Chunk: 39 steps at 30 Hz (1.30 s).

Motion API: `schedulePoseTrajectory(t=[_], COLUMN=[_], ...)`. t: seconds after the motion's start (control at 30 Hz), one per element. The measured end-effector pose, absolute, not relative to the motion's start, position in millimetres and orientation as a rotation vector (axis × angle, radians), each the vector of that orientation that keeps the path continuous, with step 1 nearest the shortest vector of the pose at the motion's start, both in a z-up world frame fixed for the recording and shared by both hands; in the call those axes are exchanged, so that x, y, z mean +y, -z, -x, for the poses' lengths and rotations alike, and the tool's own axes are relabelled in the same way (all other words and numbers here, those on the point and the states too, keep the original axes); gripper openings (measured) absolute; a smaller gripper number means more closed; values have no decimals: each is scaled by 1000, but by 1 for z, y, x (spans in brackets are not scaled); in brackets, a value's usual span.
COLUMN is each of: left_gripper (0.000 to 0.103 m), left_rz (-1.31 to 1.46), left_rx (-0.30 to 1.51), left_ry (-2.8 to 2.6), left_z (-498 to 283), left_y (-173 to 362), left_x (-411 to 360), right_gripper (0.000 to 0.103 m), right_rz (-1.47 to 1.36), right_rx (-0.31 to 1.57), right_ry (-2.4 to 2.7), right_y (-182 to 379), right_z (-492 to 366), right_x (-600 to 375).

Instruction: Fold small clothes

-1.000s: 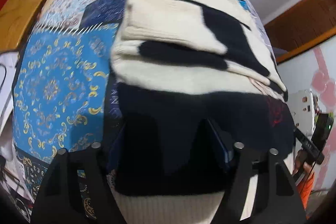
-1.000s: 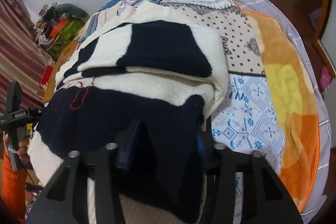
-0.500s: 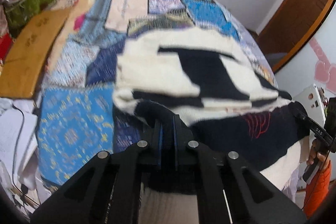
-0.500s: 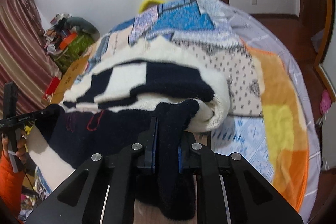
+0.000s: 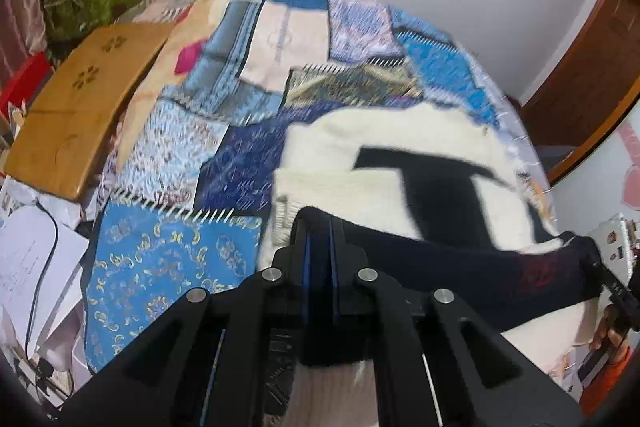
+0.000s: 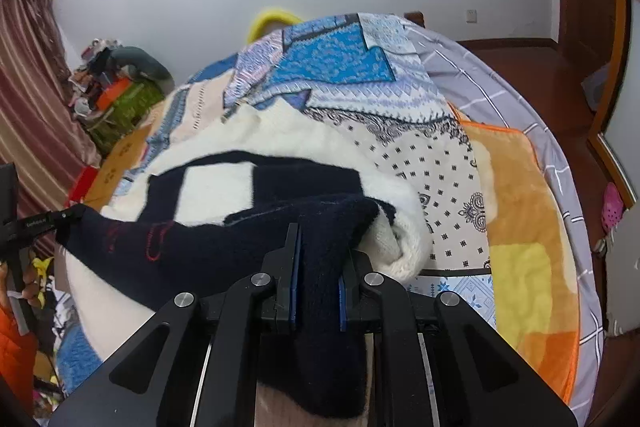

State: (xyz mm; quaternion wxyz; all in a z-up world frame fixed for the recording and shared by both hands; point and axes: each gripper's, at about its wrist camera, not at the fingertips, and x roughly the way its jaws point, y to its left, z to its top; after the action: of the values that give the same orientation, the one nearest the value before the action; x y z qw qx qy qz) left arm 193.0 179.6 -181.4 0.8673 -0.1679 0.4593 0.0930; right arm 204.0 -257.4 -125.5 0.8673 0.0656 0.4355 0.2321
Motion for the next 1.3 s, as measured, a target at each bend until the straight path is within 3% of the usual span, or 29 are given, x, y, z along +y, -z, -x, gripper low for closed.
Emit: schedulePoseTrajectory(t=[0.2,0.3,0.43,0.57,0.67,0.87,1.3], left_gripper=[8,15,41,56,63,64,67], left_rz=[350,301,212,195,201,219,311], left_rx=[1039,1038,1051,1040,1040,1074,1167], left_ry=[-200,-210,-237,-228,-224,-200,-130], left_z=[-198,-196,-192,-180,-169,-148,-131], left_y=[219,216,209,201,198,202,232], left_x=[183,177,171,171,173,167,155], right_gripper=[13,15,20,46,59,64,64], right_rz=[-140,-132,-104,-86,-84,-71,-136], right_rx=[978,994,1012,1018,1018,1033,1121], right_ry=[-472,-476,-481,-455,-449,-443,-486], right_y=[145,145,140,135,130,129,157], right_z=[-212,-210,-205,-198,-191,-179,-142], right_x=[-260,-261,-262,-266,-271,-275,-276])
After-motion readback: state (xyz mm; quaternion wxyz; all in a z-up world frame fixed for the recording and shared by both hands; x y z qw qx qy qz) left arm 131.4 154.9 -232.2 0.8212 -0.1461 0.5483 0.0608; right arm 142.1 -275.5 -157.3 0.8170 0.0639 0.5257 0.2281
